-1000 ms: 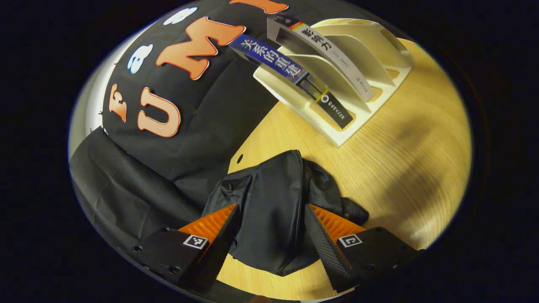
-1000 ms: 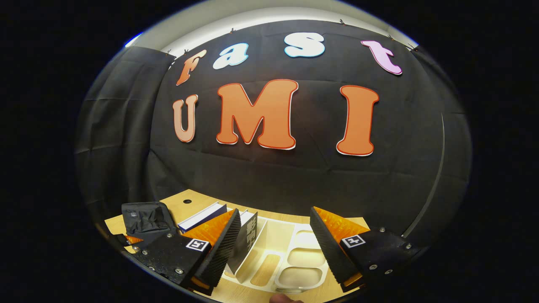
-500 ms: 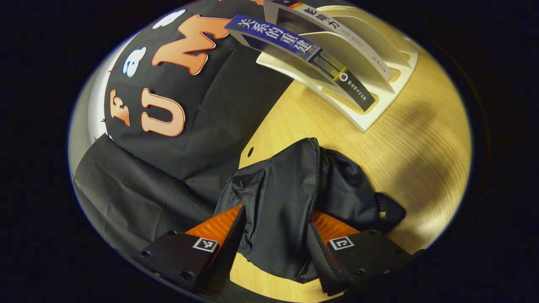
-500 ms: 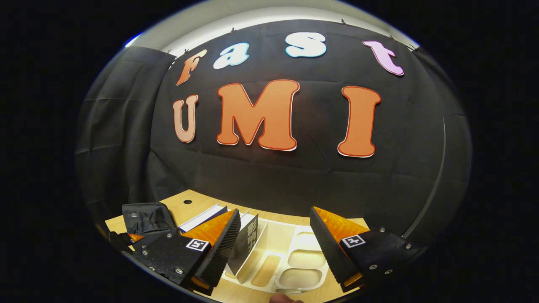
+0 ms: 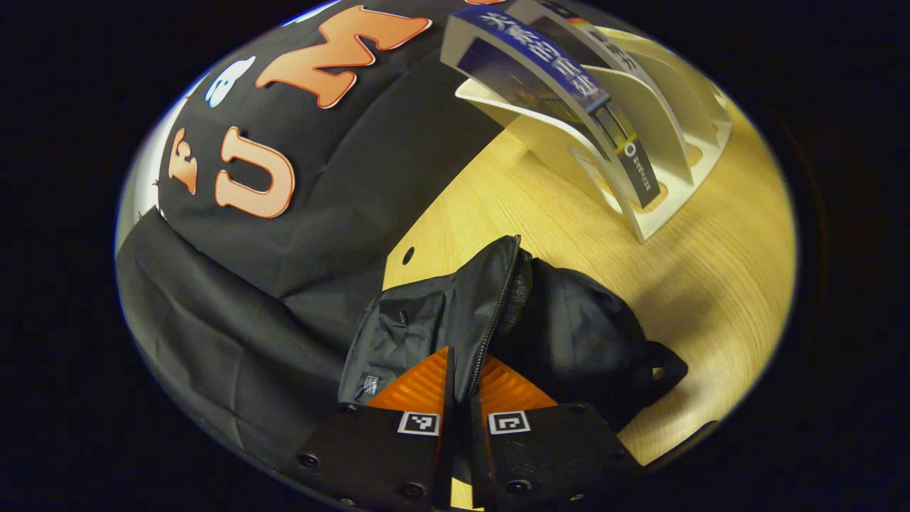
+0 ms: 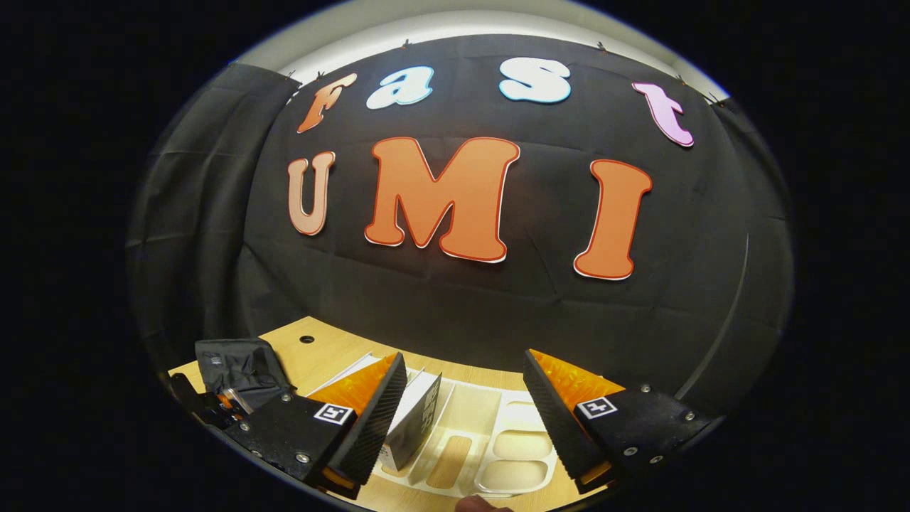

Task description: Open the schoolbag, grab two books from the bookshelf and put them into the schoolbag.

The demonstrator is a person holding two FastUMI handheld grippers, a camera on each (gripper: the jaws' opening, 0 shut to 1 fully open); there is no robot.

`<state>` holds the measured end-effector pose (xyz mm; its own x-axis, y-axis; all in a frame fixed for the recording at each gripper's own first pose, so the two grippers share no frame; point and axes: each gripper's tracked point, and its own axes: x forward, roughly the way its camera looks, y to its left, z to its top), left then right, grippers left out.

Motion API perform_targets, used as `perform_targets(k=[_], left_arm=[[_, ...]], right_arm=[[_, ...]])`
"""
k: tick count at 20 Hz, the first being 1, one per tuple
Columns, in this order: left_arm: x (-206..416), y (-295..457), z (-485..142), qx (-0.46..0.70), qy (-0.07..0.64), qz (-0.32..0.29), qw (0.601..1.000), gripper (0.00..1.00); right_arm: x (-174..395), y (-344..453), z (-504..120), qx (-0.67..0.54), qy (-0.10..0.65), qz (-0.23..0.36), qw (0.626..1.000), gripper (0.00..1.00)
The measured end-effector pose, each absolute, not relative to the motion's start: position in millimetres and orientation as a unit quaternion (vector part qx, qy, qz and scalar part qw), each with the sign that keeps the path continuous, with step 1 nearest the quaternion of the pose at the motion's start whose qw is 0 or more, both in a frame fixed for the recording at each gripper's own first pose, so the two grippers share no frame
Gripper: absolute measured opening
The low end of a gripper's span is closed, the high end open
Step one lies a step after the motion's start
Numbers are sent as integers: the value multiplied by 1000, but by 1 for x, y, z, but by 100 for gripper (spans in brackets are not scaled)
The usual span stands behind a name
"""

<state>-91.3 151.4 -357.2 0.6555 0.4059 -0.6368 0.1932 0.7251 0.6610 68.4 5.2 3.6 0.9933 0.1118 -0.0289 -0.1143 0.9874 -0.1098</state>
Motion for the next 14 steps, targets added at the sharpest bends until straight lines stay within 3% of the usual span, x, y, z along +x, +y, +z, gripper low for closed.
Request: perform_targets(k=[7,14], left_arm=[[-85,162,-330,303,437,-32,847,8],[-68,184,-286,240,447,-78,858,8]], right_arm=[[76,50,-2,-70,67,36,995,98],[85,82,-9,-83,110,41,990,98]])
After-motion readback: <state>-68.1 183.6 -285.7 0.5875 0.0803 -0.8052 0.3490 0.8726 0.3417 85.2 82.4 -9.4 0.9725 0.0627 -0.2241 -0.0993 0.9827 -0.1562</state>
